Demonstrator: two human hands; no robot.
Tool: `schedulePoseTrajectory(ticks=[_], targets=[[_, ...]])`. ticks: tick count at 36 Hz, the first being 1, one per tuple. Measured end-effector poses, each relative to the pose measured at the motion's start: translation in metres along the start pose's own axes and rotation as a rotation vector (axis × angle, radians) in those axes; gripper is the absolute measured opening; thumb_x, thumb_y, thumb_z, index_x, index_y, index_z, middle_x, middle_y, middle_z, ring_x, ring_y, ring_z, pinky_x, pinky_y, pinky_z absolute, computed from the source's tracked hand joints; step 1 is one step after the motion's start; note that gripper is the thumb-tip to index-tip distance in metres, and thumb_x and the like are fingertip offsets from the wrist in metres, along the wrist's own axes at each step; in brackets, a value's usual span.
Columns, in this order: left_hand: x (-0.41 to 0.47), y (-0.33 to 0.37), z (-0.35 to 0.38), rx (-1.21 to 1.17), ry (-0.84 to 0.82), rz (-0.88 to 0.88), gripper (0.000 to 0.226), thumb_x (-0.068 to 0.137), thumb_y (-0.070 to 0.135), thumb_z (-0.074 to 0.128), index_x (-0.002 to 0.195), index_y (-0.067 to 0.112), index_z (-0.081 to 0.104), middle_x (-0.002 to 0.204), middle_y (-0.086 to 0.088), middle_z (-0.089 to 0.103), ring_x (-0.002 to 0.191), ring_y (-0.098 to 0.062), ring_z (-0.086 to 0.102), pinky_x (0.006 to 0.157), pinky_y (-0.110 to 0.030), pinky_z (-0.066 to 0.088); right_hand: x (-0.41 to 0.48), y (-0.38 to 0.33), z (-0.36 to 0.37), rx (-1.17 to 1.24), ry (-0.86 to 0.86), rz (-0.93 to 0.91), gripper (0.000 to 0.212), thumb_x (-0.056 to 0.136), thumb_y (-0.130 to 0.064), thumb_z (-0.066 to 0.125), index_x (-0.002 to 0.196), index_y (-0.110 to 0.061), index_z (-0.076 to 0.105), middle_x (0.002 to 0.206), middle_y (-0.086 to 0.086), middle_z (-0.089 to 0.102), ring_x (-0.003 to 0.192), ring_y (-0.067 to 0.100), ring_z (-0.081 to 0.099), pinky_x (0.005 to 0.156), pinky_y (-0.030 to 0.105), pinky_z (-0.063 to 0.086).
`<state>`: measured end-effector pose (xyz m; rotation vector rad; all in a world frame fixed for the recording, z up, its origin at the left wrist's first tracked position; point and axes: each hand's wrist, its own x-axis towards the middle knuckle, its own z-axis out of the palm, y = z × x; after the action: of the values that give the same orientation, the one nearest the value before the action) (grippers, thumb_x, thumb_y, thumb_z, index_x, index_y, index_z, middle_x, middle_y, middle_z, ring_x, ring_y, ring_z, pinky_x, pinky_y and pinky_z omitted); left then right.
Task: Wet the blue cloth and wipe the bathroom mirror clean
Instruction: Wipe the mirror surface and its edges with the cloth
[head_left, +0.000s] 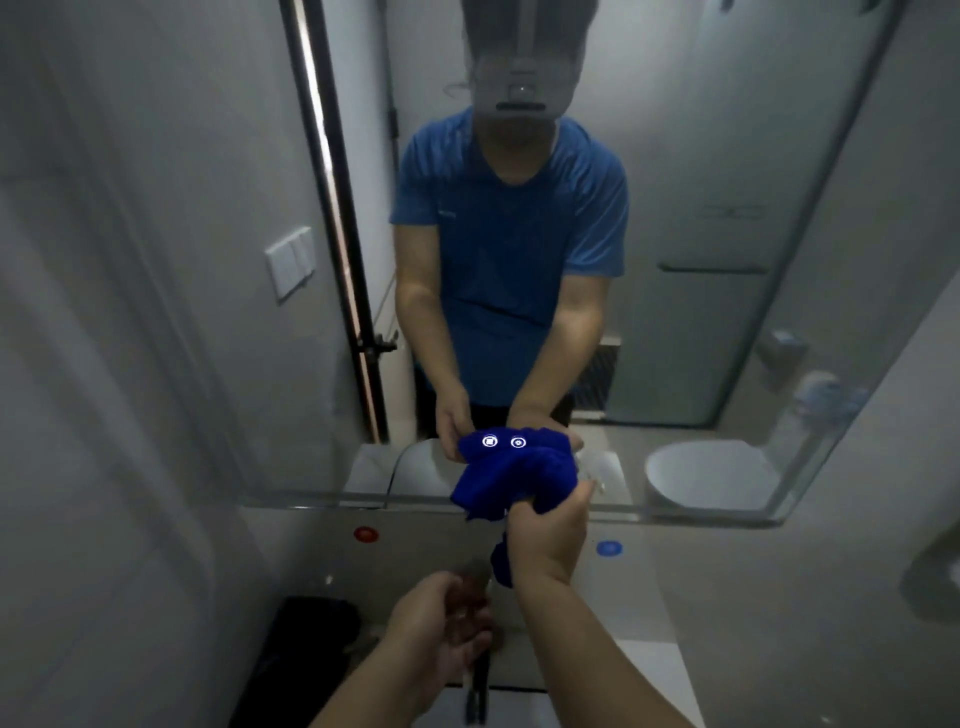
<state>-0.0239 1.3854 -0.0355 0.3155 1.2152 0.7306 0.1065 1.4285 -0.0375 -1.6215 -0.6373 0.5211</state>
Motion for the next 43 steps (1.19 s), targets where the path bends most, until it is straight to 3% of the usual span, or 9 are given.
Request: schedulePoseTrajectory(ticks=[4,11,20,24,28,32,35,38,43], targets=[[-0.003,0.021,-0.028,-0.16,-0.004,0.036,0.023,0.11,0.028,0.058,0.121,0.011,0.069,0.12,-0.02,0.073,0.111,-0.041,0.069,0.101,-0.055,0.055,-0.026,-0.005,0.035,-0.029,-0.195,-0.054,0.051,0.085,-0.013,0.076,0.121,-0.033,0.046,0.107,-0.002,0.065,0.099,0.018,0.068,0.079,0.033,0.055],[0.009,0.061,-0.098,-0.164,-0.127,0.167,0.065,0.084,0.072,0.075,0.131,0.028,0.076,0.134,-0.014,0.074,0.126,-0.04,0.069,0.111,-0.064,0.05,-0.077,-0.033,0.112,0.082,-0.566,0.042,0.055,0.094,-0.019,0.07,0.143,-0.033,0.048,0.124,-0.005,0.067,0.112,0.016,0.067,0.096,0.038,0.057],[0.019,0.137,-0.127,-0.316,-0.054,0.272,0.083,0.084,0.078,0.068,0.133,0.011,0.071,0.128,-0.023,0.075,0.124,-0.045,0.068,0.115,-0.065,0.046,-0.095,-0.056,0.167,0.033,-0.937,0.149,0.03,0.094,0.007,0.053,0.104,-0.02,0.063,0.103,0.011,0.066,0.095,0.029,0.066,0.078,0.036,0.052],[0.032,0.149,-0.103,-0.401,0.081,0.261,0.064,0.108,0.059,0.047,0.144,0.006,0.054,0.126,-0.025,0.069,0.111,-0.043,0.069,0.093,-0.054,0.058,-0.073,-0.051,0.15,-0.095,-0.865,0.163,0.047,0.097,0.015,0.048,0.091,-0.022,0.076,0.103,0.002,0.07,0.099,0.018,0.067,0.08,0.025,0.054],[0.057,0.128,-0.07,-0.535,0.164,0.134,0.052,0.112,0.043,0.041,0.16,0.022,0.038,0.158,-0.017,0.049,0.13,-0.037,0.058,0.107,-0.049,0.051,-0.031,-0.033,0.097,-0.098,-0.615,0.138,0.041,0.092,0.002,0.058,0.077,-0.027,0.081,0.099,-0.01,0.08,0.105,0.015,0.073,0.092,0.036,0.058],[0.077,0.076,-0.01,-0.555,0.03,0.031,0.05,0.102,0.046,0.057,0.145,0.021,0.052,0.15,-0.026,0.053,0.132,-0.045,0.057,0.109,-0.053,0.049,0.017,-0.017,0.023,-0.084,-0.314,0.242,0.026,0.085,-0.012,0.065,0.068,-0.027,0.078,0.083,-0.002,0.081,0.089,0.026,0.073,0.081,0.04,0.053],[0.077,0.045,0.046,-0.624,-0.065,-0.039,0.032,0.077,0.034,0.081,0.102,0.025,0.064,0.098,-0.011,0.065,0.098,-0.03,0.06,0.096,-0.046,0.054,0.044,-0.009,-0.029,-0.042,-0.092,0.263,0.018,0.073,-0.023,0.059,0.075,-0.021,0.077,0.085,0.013,0.078,0.079,0.031,0.067,0.077,0.044,0.052],[0.076,0.015,0.097,-0.555,-0.256,-0.035,0.009,0.073,0.015,0.068,0.071,0.023,0.064,0.063,-0.001,0.054,0.057,-0.02,0.044,0.063,-0.033,0.042,0.059,-0.006,-0.063,0.017,0.032,0.327,0.015,0.091,-0.003,0.054,0.083,-0.006,0.066,0.092,0.025,0.073,0.08,0.035,0.065,0.076,0.049,0.052],[0.075,-0.024,0.155,-0.457,-0.294,-0.162,0.033,0.099,0.027,0.06,0.117,0.0,0.067,0.098,-0.023,0.079,0.095,-0.037,0.075,0.09,-0.043,0.06,0.054,-0.006,-0.089,-0.174,0.04,0.175,0.01,0.096,-0.009,0.055,0.093,-0.015,0.064,0.093,0.01,0.071,0.087,0.028,0.067,0.072,0.04,0.052]])
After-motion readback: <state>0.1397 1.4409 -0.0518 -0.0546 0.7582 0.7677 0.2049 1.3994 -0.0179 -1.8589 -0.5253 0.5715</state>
